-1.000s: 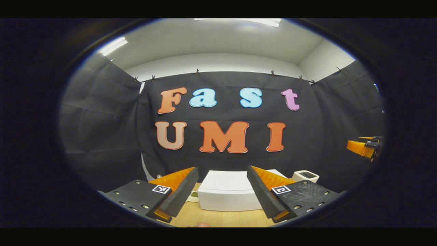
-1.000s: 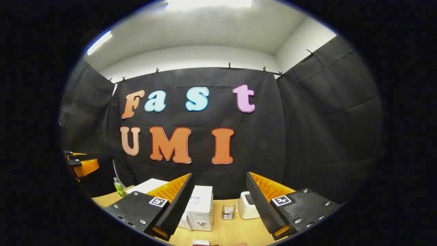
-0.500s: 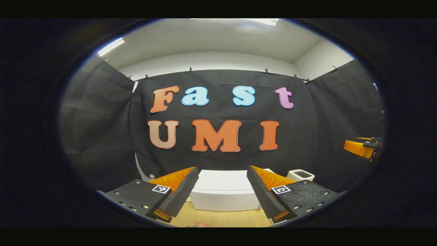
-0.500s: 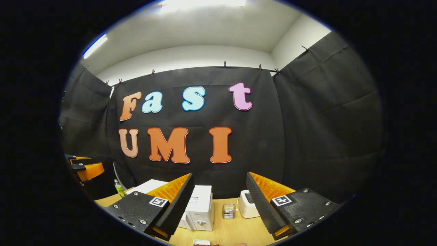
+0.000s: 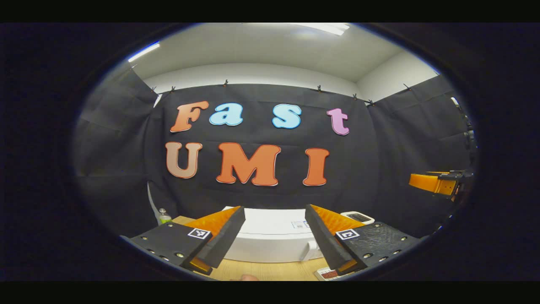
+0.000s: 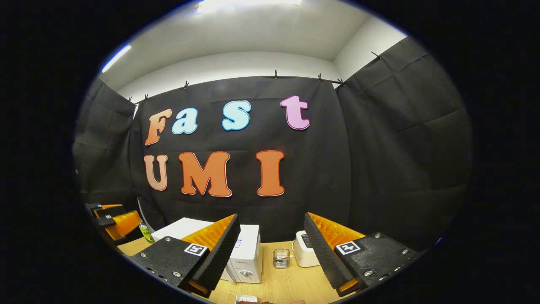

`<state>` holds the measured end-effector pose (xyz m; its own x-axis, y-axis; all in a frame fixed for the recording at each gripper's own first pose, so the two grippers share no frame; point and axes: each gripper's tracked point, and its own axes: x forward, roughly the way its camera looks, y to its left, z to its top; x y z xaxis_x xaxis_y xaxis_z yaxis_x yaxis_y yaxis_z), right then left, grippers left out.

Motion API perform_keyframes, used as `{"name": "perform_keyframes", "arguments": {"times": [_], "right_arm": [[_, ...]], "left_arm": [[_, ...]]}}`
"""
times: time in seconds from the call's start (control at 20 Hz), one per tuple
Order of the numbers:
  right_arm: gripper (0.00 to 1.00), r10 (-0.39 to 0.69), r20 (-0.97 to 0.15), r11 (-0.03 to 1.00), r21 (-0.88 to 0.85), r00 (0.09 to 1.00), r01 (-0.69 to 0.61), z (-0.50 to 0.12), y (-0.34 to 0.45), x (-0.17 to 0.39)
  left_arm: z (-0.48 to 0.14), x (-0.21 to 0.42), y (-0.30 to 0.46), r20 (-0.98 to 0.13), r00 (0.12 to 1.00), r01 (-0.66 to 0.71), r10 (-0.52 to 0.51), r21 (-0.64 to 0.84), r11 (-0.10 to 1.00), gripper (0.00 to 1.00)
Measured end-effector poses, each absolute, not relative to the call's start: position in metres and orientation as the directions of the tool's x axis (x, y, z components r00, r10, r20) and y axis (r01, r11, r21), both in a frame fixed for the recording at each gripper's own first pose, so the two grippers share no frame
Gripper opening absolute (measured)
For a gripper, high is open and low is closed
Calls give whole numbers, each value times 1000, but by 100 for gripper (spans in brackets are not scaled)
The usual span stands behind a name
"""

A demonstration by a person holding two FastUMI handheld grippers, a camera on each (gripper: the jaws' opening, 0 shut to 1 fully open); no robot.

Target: Open the microwave oven with the left hand, put the food in, and close the microwave oven.

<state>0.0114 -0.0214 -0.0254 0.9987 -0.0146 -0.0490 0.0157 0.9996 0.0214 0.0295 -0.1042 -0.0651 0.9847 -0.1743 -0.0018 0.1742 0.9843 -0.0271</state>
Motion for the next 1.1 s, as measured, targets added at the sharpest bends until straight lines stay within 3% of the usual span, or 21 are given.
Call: {"name": "perform_keyframes", "arguments": {"times": [0.6, 1.0, 1.05, 1.1], "right_arm": [[95, -57, -49, 998, 23, 997, 58, -37, -52, 15], [95, -90, -72, 996, 1, 993, 90, -54, -71, 17], [95, -93, -69, 996, 4, 993, 94, -54, -72, 17], [95, -96, -68, 995, 7, 993, 97, -55, -74, 17]], "left_arm": [[-262, 75, -206, -116, 962, 252, -246, 39, 967, 91], [-355, 105, -219, -184, 964, 202, -193, 34, 979, 92], [-363, 107, -222, -194, 962, 204, -193, 37, 978, 96], [-372, 108, -228, -206, 957, 216, -204, 39, 976, 92]]}}
